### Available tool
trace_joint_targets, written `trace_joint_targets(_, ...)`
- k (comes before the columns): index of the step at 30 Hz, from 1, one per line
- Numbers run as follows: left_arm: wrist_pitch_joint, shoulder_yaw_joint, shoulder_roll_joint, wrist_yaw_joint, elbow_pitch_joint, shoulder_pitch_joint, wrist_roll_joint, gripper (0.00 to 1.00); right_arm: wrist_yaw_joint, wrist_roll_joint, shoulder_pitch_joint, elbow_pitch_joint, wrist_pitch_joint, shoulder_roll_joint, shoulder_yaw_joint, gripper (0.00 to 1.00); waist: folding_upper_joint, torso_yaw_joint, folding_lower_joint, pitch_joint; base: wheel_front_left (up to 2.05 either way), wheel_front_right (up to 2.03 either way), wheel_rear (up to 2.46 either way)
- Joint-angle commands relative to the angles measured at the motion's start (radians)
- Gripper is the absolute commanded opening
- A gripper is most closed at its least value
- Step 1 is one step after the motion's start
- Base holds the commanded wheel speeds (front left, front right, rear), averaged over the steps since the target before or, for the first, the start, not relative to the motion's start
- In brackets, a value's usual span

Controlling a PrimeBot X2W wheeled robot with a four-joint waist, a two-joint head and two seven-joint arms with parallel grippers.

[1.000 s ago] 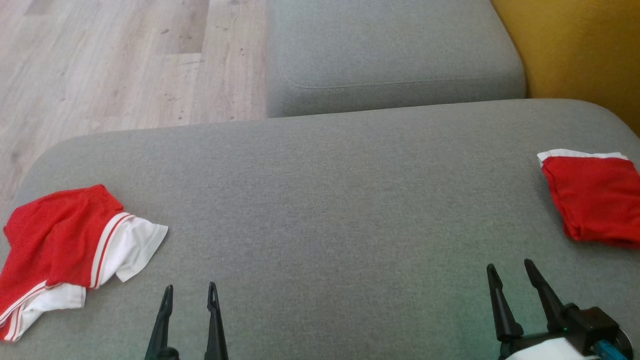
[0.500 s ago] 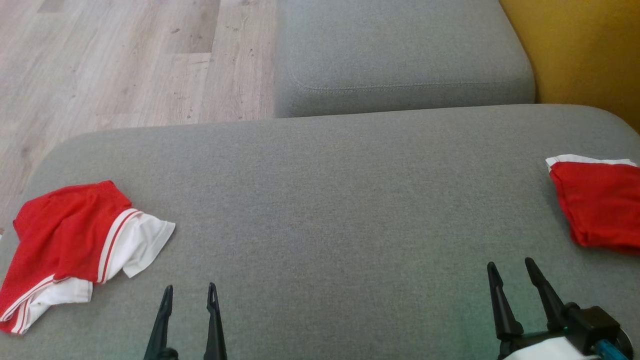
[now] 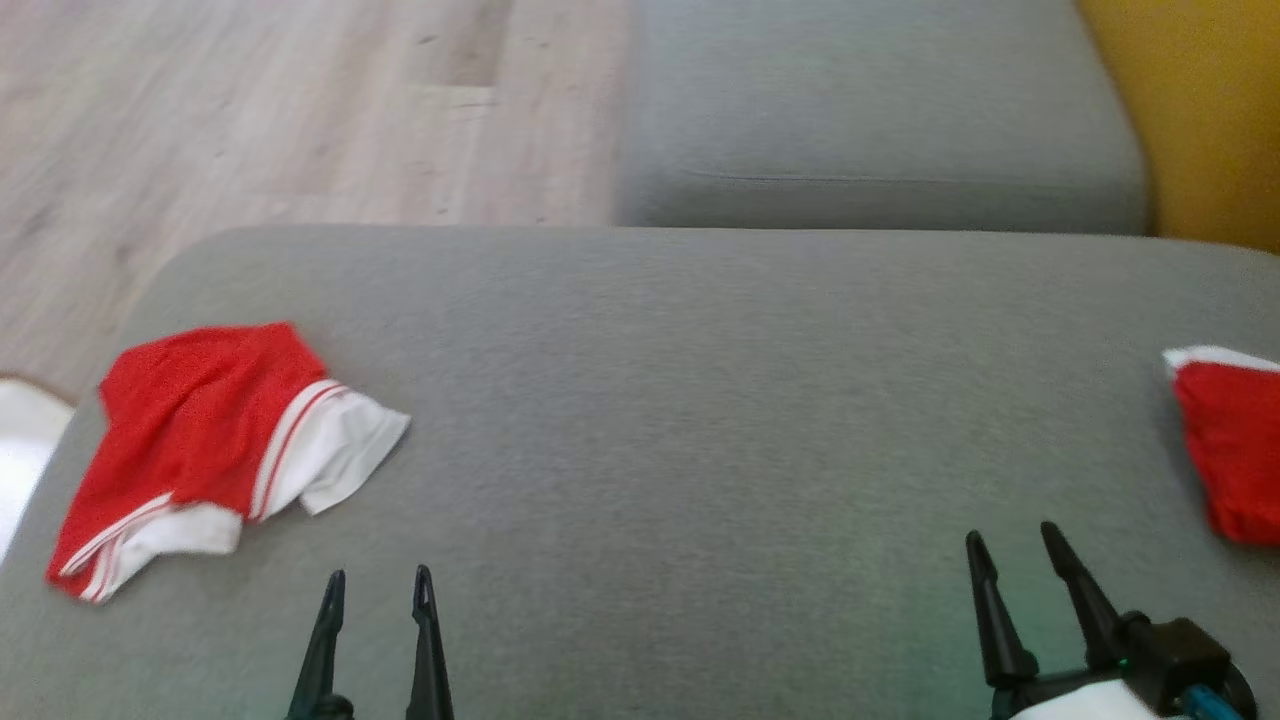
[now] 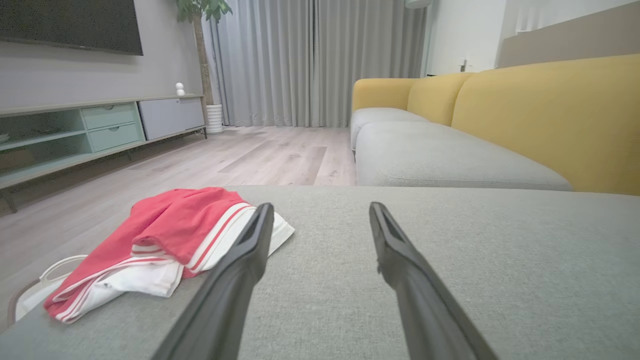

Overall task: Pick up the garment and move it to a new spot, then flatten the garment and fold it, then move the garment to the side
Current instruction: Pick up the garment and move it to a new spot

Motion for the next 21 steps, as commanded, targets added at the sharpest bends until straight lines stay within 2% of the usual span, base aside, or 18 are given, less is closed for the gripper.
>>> trace_joint_targets(1, -0.005, 0.032, -0.008, 0.0, -0.038, -0.038, -0.004, 1.0, -0.001, 0.003, -0.019, -0.031, -0.011, -0.009, 0.026, 1.0, 0.0, 0.06, -0.0001, 0.008, 0.0, 0.0, 0.0)
trace_joint_targets(13, -0.005, 0.051, -0.009, 0.006, -0.047, -0.018, 0.01, 1.0, -0.001, -0.003, -0.023, -0.036, -0.011, -0.007, 0.036, 1.0, 0.0, 0.297, -0.0001, 0.025, 0.0, 0.0, 0.0)
trace_joint_targets(21, -0.005, 0.073, -0.009, 0.007, -0.065, -0.028, 0.013, 1.0, -0.001, -0.006, -0.025, -0.043, -0.011, -0.009, 0.039, 1.0, 0.0, 0.354, -0.0001, 0.055, 0.0, 0.0, 0.0)
